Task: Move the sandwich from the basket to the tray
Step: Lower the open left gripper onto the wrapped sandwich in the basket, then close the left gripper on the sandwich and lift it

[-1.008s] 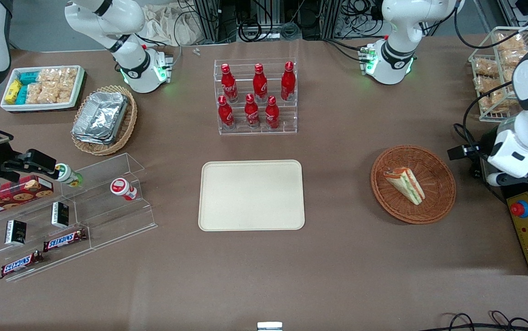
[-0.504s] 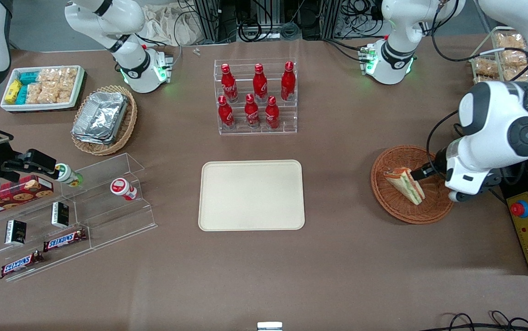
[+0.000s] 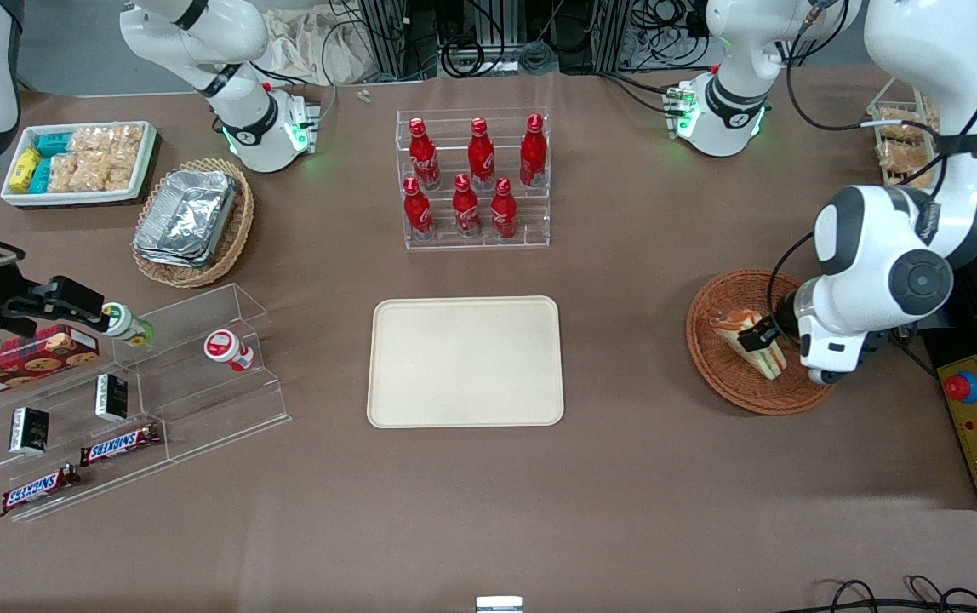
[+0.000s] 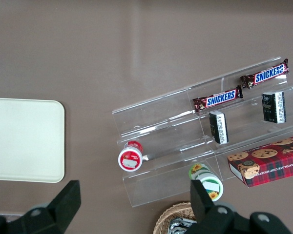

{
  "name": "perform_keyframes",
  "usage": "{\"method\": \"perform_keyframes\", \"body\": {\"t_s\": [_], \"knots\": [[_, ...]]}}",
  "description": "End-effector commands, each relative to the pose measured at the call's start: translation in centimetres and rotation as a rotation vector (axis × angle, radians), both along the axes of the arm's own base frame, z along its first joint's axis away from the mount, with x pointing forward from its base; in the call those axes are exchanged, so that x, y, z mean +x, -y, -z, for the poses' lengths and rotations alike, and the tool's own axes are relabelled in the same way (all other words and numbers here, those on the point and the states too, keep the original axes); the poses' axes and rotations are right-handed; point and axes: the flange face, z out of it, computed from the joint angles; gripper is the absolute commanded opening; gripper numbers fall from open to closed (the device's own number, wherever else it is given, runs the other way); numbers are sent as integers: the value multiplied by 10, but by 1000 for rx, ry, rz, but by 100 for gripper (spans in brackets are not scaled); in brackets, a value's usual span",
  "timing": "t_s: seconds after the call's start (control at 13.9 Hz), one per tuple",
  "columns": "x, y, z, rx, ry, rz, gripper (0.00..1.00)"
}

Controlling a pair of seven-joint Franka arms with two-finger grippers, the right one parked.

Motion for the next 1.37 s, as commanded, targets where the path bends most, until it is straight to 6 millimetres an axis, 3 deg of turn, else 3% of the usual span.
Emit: {"method": "perform_keyframes", "body": {"t_s": [0.0,0.29,0.5,0.72,0.86,0.94,1.08,1.3], "knots": [[-9,4,17,1,27,-50,100],[-16,2,30,2,44,-59,94],[-18,0,33,3,36,-63,80],[-21,-2,37,11,28,-59,45],[-21,-2,36,15,25,-63,17],[-20,-1,33,21,26,-79,1],[-15,0,20,31,19,-99,0],[3,3,-36,39,-51,-92,0]]}}
